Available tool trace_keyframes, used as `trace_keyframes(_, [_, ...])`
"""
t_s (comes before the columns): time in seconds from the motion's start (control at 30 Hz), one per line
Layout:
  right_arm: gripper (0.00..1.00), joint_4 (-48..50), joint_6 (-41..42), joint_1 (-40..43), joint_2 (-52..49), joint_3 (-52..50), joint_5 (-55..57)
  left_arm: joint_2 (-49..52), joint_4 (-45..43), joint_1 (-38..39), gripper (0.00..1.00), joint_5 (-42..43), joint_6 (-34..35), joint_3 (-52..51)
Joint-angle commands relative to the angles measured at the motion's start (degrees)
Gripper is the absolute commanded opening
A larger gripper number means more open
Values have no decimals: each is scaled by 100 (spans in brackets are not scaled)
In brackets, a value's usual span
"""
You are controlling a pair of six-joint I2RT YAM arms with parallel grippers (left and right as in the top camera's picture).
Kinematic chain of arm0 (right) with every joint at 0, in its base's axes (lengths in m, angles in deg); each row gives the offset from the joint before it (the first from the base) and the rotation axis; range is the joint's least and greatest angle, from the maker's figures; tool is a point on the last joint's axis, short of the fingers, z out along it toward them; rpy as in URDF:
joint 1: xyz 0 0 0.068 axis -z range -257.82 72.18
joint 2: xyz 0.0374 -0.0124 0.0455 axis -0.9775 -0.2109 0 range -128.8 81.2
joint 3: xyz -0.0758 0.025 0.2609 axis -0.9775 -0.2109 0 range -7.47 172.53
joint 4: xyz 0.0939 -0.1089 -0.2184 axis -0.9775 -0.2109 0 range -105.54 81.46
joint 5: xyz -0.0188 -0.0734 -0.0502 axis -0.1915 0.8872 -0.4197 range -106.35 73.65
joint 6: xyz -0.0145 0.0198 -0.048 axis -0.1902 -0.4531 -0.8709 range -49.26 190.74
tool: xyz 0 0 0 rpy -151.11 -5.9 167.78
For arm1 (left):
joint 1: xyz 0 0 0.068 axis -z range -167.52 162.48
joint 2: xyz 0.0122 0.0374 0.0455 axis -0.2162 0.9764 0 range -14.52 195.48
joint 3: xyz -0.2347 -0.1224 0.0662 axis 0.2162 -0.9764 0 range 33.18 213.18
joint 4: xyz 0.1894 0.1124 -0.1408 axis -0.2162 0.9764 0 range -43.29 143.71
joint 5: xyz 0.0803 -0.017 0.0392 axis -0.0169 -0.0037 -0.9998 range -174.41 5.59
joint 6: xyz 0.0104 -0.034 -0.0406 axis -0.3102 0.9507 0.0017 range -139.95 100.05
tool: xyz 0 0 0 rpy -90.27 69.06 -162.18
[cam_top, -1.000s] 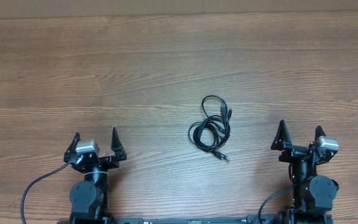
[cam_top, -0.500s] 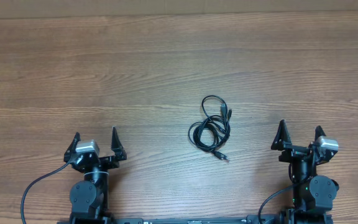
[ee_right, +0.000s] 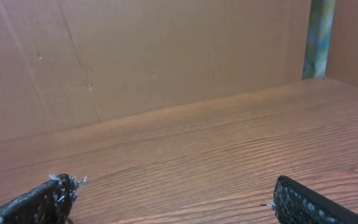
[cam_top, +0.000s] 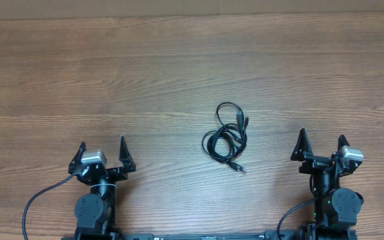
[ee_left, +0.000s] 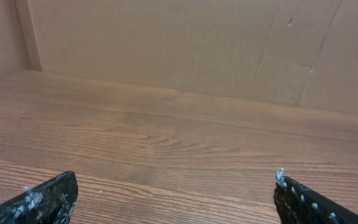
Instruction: Untangle cables
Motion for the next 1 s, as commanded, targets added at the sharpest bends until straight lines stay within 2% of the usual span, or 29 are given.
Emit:
trace_keyframes(0.0, [100, 17, -26, -31, 63, -57, 74, -39, 0, -37, 100, 26, -101, -22])
trace_keyframes(0.2, [100, 17, -26, -31, 63, -57, 74, -39, 94, -37, 100, 59, -101, 28])
trace_keyframes(0.33, [100, 17, -26, -31, 63, -57, 74, -39, 909, -37, 100, 70, -101, 623])
trace_keyframes(0.7, [100, 17, -26, -31, 63, -57, 74, -13, 1878, -37, 100, 243, -101, 1561])
trace_keyframes(0.87, [100, 17, -26, -31, 63, -57, 74, 507, 2267, -37, 100, 363, -105, 2055])
trace_keyframes(0.97, [100, 17, -26, -31, 63, -57, 74, 1421, 2675, -37, 100, 468, -136, 2826])
